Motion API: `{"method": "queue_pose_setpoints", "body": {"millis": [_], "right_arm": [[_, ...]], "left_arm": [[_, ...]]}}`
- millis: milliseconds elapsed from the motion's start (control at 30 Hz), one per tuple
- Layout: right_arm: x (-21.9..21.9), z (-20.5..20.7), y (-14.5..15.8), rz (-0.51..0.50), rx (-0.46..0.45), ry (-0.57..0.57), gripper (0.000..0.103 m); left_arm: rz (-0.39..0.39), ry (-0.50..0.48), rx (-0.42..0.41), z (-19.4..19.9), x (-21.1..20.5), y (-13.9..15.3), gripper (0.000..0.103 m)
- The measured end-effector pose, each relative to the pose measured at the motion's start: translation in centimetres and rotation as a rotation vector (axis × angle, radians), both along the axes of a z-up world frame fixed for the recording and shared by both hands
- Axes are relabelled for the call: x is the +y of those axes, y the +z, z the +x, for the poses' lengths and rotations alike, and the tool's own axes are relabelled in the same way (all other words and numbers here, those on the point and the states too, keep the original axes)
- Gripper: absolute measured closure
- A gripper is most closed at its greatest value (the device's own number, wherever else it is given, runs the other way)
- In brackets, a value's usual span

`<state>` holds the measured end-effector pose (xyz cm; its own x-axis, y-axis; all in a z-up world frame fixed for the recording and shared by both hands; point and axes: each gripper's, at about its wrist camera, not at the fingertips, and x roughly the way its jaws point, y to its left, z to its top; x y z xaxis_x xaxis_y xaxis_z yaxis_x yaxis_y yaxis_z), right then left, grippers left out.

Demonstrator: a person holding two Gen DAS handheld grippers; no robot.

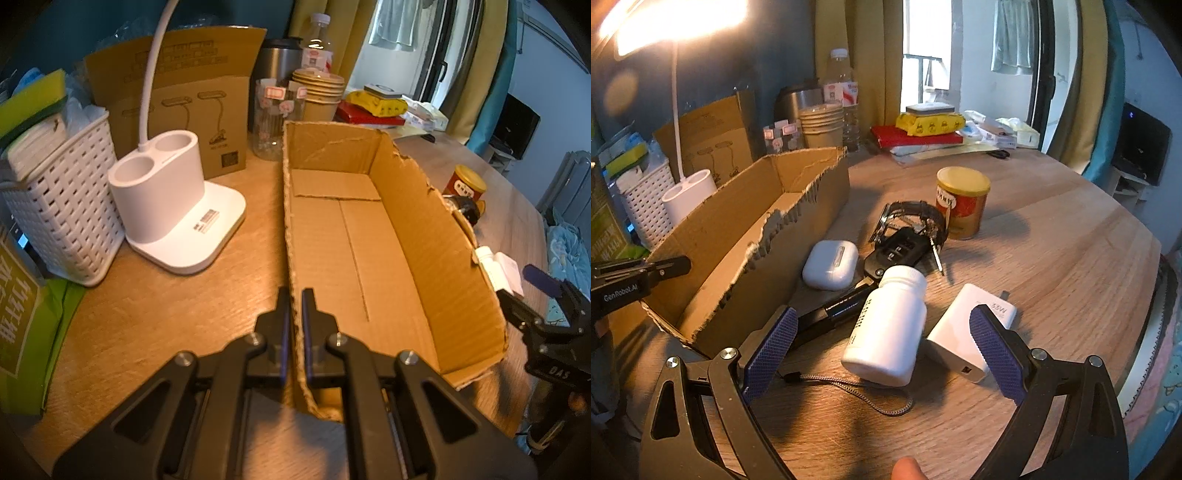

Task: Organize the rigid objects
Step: 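Grasp the white pill bottle with the right gripper and lift it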

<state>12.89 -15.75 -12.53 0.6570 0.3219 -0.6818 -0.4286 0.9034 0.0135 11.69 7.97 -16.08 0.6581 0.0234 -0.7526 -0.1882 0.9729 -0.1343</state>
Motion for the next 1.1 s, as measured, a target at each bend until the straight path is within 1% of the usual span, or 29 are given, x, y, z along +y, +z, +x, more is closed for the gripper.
{"method": "queue_pose_setpoints", "body": {"millis": [67, 133, 300, 333, 400, 467, 500, 600, 667, 967, 1100], "right_arm": [[0.2, 0.2, -0.4, -0.006, 0.008, 0.002, 0.016], [0.4, 0.4, -0.9, -0.019, 0.022, 0.008, 0.019], [0.6, 0.2, -1.2, -0.034, 0.000, 0.013, 0.020], [0.6, 0.2, -1.2, -0.038, -0.003, 0.011, 0.022], [0.7, 0.1, -1.3, -0.058, -0.017, 0.004, 0.028], [0.8, -0.1, -1.3, -0.077, -0.029, -0.001, 0.036], [0.9, -0.1, -1.3, -0.093, -0.035, -0.002, 0.038], [1.2, -0.4, -1.4, -0.139, -0.060, -0.009, 0.046], [1.3, -0.5, -1.5, -0.139, -0.065, 0.003, 0.057], [0.5, -0.6, -1.2, -0.091, -0.050, 0.006, 0.057], [0.3, -1.1, 0.0, -0.085, -0.081, 0.002, 0.058]], "left_arm": [[-0.001, -0.001, 0.000, 0.0, 0.0, 0.0, 0.097], [-0.002, -0.001, 0.000, 0.0, 0.0, 0.0, 0.098], [-0.003, -0.001, 0.000, 0.0, 0.0, 0.0, 0.097], [-0.002, -0.001, 0.000, 0.0, 0.0, 0.0, 0.097], [-0.002, -0.002, 0.001, 0.0, 0.0, 0.0, 0.098], [-0.002, -0.002, 0.001, 0.0, 0.0, 0.0, 0.098], [-0.001, -0.002, 0.001, 0.0, 0.0, -0.1, 0.097], [0.000, -0.003, 0.000, -0.1, -0.1, -0.1, 0.097], [0.001, -0.004, 0.000, -0.1, -0.1, -0.1, 0.097], [-0.001, -0.004, -0.001, -0.1, -0.2, -0.1, 0.097], [-0.004, -0.004, -0.001, -0.1, -0.3, -0.2, 0.097]]}}
